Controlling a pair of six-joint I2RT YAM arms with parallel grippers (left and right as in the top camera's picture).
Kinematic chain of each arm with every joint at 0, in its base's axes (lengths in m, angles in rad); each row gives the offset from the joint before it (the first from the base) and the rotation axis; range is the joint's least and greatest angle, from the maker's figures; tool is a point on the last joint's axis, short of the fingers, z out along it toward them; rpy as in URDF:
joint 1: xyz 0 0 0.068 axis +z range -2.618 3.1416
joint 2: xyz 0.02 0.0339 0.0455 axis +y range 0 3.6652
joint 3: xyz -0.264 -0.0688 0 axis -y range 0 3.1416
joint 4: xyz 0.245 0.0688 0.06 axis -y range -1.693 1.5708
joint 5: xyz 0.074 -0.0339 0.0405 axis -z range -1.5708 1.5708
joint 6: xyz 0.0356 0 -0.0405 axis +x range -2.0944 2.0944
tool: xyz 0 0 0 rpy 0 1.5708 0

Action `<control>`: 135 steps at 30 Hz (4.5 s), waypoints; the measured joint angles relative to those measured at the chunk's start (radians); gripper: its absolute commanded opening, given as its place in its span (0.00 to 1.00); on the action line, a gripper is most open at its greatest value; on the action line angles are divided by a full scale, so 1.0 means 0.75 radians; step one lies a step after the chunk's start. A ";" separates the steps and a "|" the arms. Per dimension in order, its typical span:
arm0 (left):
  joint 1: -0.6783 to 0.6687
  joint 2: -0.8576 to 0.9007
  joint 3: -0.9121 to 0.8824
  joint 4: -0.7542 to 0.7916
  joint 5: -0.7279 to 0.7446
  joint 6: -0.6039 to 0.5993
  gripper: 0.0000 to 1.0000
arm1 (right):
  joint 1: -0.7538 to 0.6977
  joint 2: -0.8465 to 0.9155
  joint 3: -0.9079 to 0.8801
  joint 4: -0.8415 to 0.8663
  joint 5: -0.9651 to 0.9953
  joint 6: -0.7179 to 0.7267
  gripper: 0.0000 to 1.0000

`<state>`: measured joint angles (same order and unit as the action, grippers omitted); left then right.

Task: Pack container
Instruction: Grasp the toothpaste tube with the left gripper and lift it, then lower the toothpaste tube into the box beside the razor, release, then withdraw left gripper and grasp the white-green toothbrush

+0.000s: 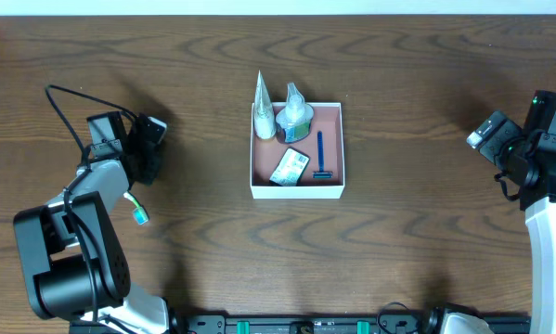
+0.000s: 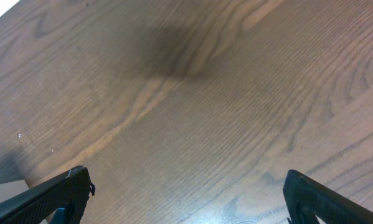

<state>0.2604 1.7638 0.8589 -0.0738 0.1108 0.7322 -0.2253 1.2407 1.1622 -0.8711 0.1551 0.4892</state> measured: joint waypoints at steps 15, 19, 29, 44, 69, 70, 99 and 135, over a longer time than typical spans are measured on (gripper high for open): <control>0.002 0.005 0.000 0.014 0.136 -1.050 0.06 | 0.000 0.000 0.000 0.000 0.000 0.001 0.99; 0.002 0.026 -0.001 0.036 0.358 -1.228 0.06 | 0.000 0.000 0.000 0.000 0.000 0.000 0.99; -0.026 -0.079 0.001 0.039 0.957 -1.352 0.06 | 0.000 0.000 0.000 0.000 0.000 0.000 0.99; -0.522 -0.820 0.041 0.014 0.757 -1.323 0.06 | 0.000 0.000 0.000 0.000 0.000 0.000 0.99; -1.308 -0.204 0.041 0.389 -0.268 -1.373 0.06 | 0.000 0.000 0.000 0.001 -0.001 0.000 0.99; -1.314 -0.193 0.041 0.409 -0.270 -1.382 0.06 | 0.000 0.000 0.000 0.001 0.000 0.001 0.99; -1.382 -0.105 0.041 0.552 -0.314 -1.563 0.33 | 0.000 0.000 0.000 0.000 0.000 0.000 0.99; -0.305 -0.660 0.052 -0.654 -0.606 -1.790 0.58 | 0.000 0.000 0.000 0.000 0.000 0.000 0.99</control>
<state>0.0319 1.2690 0.8982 -0.5644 -0.3439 -0.6106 -0.2253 1.2407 1.1622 -0.8711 0.1551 0.4892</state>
